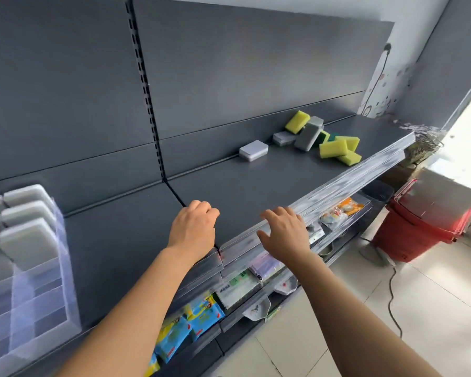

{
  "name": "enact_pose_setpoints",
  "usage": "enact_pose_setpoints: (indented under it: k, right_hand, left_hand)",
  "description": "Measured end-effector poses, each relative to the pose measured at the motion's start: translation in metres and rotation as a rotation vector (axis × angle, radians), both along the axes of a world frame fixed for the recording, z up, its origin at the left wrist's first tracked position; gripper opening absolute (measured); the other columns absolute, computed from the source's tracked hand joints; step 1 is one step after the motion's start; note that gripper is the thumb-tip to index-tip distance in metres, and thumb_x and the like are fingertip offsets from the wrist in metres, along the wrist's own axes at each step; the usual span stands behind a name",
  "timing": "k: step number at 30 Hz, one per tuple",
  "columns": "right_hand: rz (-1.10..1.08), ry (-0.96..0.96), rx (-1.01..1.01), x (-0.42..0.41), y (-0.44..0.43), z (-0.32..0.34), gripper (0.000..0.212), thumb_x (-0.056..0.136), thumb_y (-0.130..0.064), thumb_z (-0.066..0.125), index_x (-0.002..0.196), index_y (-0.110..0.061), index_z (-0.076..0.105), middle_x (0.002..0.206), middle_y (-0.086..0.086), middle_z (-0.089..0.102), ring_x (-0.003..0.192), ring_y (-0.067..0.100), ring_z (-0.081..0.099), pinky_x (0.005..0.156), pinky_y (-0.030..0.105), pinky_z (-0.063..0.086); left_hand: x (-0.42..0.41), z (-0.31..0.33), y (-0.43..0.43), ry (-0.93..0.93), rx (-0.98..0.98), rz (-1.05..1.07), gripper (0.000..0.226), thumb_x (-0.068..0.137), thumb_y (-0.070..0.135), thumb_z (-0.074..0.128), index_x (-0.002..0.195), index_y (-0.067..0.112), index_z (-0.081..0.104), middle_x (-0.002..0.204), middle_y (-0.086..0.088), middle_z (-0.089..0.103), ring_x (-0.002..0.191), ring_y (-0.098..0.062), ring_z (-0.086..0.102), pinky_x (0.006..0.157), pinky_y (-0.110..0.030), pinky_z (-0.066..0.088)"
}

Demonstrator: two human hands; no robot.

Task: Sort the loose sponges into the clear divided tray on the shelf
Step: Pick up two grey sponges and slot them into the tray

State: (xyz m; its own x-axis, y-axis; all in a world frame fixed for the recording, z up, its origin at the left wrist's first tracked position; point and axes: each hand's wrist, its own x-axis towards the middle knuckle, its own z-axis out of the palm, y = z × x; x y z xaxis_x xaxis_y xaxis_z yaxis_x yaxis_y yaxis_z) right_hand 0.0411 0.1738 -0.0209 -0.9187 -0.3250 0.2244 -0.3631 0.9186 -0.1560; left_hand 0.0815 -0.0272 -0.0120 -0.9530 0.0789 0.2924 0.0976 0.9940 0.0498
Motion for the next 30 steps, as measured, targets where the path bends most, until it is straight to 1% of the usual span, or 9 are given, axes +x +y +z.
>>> enact_pose_setpoints:
  k: [10,15,18,23,26,28,30]
  right_hand:
    - [-0.147,-0.016,0.013,-0.12,0.073,-0.004,0.04,0.086,-0.041,0.057,0.122,-0.023,0.053,0.118,0.0,0.056,0.117,0.023,0.043,0.096,0.035,0.034]
    - [-0.184,-0.022,0.039,-0.188,0.098,-0.002,0.041,0.086,-0.041,0.057,0.122,-0.024,0.053,0.117,0.0,0.056,0.117,0.023,0.043,0.094,0.034,0.034]
    - [-0.191,-0.02,0.035,-0.222,0.107,-0.003,0.041,0.086,-0.041,0.057,0.123,-0.024,0.053,0.118,0.001,0.055,0.118,0.023,0.043,0.095,0.035,0.034]
    - [-0.186,-0.017,0.031,-0.278,0.118,-0.002,0.04,0.085,-0.038,0.058,0.122,-0.022,0.053,0.117,0.003,0.055,0.116,0.024,0.042,0.093,0.035,0.034]
    - [-0.157,-0.002,0.038,-0.315,0.125,-0.002,0.043,0.084,-0.036,0.06,0.123,-0.02,0.05,0.119,0.003,0.054,0.115,0.025,0.043,0.091,0.036,0.034]
    - [-0.125,0.002,0.047,-0.339,0.13,-0.001,0.046,0.084,-0.034,0.06,0.127,-0.022,0.047,0.122,0.003,0.052,0.116,0.025,0.042,0.091,0.035,0.035]
    - [-0.083,0.012,0.063,-0.364,0.134,0.002,0.046,0.084,-0.031,0.06,0.126,-0.022,0.047,0.124,0.002,0.05,0.118,0.025,0.04,0.091,0.034,0.034]
  left_hand:
    - [-0.148,-0.005,0.068,0.001,0.036,-0.108,0.029,0.089,0.021,0.054,0.117,0.02,0.056,0.118,0.005,0.055,0.113,-0.017,0.044,0.09,-0.029,0.04]
    - [-0.22,-0.007,0.09,0.006,0.054,-0.109,0.029,0.089,0.024,0.054,0.118,0.02,0.055,0.119,0.004,0.053,0.115,-0.017,0.042,0.091,-0.028,0.037]
    - [-0.257,-0.009,0.096,-0.012,0.031,-0.097,0.031,0.09,0.026,0.054,0.121,0.02,0.054,0.122,0.003,0.051,0.118,-0.018,0.041,0.093,-0.029,0.036]
    - [-0.308,-0.013,0.101,-0.071,-0.014,-0.019,0.035,0.09,0.029,0.055,0.123,0.02,0.052,0.128,0.0,0.047,0.12,-0.02,0.04,0.094,-0.031,0.035]
    - [-0.338,-0.018,0.105,-0.094,-0.044,0.055,0.039,0.089,0.032,0.056,0.126,0.022,0.049,0.133,-0.001,0.043,0.123,-0.021,0.038,0.094,-0.032,0.036]
    - [-0.356,-0.022,0.108,-0.109,-0.045,0.124,0.046,0.088,0.035,0.058,0.13,0.022,0.044,0.138,-0.003,0.038,0.126,-0.022,0.035,0.096,-0.033,0.036]
    - [-0.371,-0.027,0.111,-0.125,-0.039,0.198,0.054,0.087,0.04,0.058,0.135,0.024,0.037,0.144,-0.006,0.031,0.131,-0.023,0.029,0.1,-0.036,0.033]
